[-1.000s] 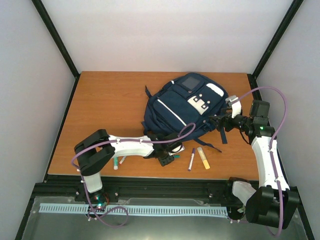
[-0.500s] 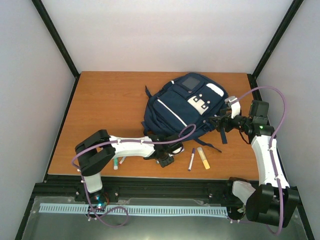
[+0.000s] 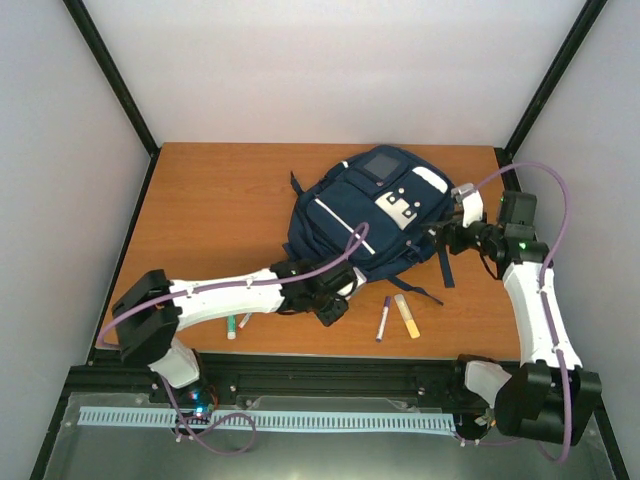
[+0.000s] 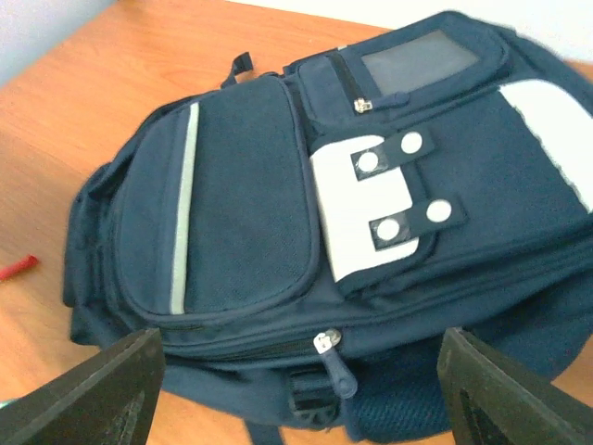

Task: Pack the student bag
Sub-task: Pick up the stationery from the center of the board, then place the stationery in the student bag.

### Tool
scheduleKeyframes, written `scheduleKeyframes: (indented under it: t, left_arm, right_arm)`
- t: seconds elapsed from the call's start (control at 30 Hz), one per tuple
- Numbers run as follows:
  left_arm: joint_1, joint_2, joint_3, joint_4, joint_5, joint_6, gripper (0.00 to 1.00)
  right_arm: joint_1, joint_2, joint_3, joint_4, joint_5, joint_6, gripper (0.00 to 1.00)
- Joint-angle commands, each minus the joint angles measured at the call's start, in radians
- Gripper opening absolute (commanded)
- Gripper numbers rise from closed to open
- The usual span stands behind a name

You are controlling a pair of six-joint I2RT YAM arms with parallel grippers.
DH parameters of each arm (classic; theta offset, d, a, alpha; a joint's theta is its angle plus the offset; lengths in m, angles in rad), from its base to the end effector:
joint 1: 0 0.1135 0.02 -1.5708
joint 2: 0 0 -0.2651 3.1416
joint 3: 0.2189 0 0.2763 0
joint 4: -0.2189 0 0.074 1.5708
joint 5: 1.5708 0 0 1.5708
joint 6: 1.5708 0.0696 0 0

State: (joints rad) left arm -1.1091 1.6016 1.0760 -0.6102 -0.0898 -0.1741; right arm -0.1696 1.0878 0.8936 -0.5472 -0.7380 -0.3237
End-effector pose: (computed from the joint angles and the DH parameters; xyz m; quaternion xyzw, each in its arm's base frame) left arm 0.1624 -0.3123 0.1651 0.4310 0.8751 -0.0939 0.1989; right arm 0.2697 0.0013 0.2704 -0.2106 0.8399 0.2284 0.4450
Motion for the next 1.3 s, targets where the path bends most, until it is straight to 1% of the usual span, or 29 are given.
scheduleKeyframes:
  t: [0.0,0.07,0.13,0.2,0.27,0.47,0.53,0.6,0.67,0.73,0.8,0.93,1.03,1.17,1.2,1.23,1.27]
  left_arm:
    - [0.025,-0.096,-0.016,0.068,0.035,-0.084,0.06]
    - [0.051,-0.148,-0.060,0.100,0.053,-0.126,0.06]
    - [0.095,-0.201,-0.095,0.118,0.096,-0.164,0.04]
    - [0.147,-0.239,-0.116,0.119,0.134,-0.198,0.04]
    - [0.186,-0.279,-0.134,0.118,0.124,-0.239,0.04]
    - [0.308,-0.405,-0.248,0.194,0.132,-0.406,0.04]
    - [0.324,-0.424,-0.275,0.224,0.150,-0.438,0.06]
    - [0.327,-0.422,-0.288,0.229,0.141,-0.471,0.06]
    - [0.328,-0.423,-0.308,0.245,0.130,-0.507,0.06]
    - [0.330,-0.425,-0.331,0.260,0.133,-0.531,0.05]
    - [0.330,-0.428,-0.343,0.260,0.132,-0.538,0.06]
    - [0.331,-0.444,-0.351,0.229,0.093,-0.535,0.06]
    - [0.334,-0.470,-0.361,0.226,0.077,-0.544,0.06]
    - [0.336,-0.478,-0.363,0.226,0.069,-0.548,0.06]
    - [0.336,-0.475,-0.363,0.224,0.069,-0.546,0.06]
    - [0.336,-0.472,-0.361,0.221,0.065,-0.547,0.08]
    - [0.336,-0.469,-0.362,0.221,0.061,-0.548,0.09]
  right_arm:
    - [0.117,0.073,0.136,-0.048,0.177,0.003,0.80]
    - [0.223,0.122,0.211,-0.086,0.285,-0.013,0.77]
    - [0.338,0.171,0.277,-0.117,0.390,-0.018,0.76]
    - [0.434,0.242,0.358,-0.158,0.454,-0.014,0.76]
    - [0.526,0.326,0.429,-0.206,0.492,-0.020,0.76]
    - [0.707,0.539,0.551,-0.267,0.652,-0.054,0.74]
    - [0.765,0.598,0.579,-0.270,0.723,-0.070,0.74]
    - [0.818,0.663,0.610,-0.267,0.829,-0.074,0.76]
    - [0.846,0.725,0.649,-0.266,0.906,-0.065,0.77]
    - [0.857,0.780,0.688,-0.262,0.940,-0.052,0.78]
    - [0.864,0.817,0.716,-0.265,0.953,-0.046,0.78]
    - [0.868,0.859,0.741,-0.276,0.933,-0.032,0.79]
    - [0.868,0.885,0.743,-0.273,0.964,-0.029,0.77]
    - [0.866,0.904,0.743,-0.260,1.040,0.002,0.71]
    - [0.866,0.901,0.746,-0.259,1.054,0.012,0.67]
    - [0.866,0.895,0.750,-0.260,1.060,0.018,0.62]
    - [0.866,0.885,0.752,-0.262,1.062,0.022,0.54]
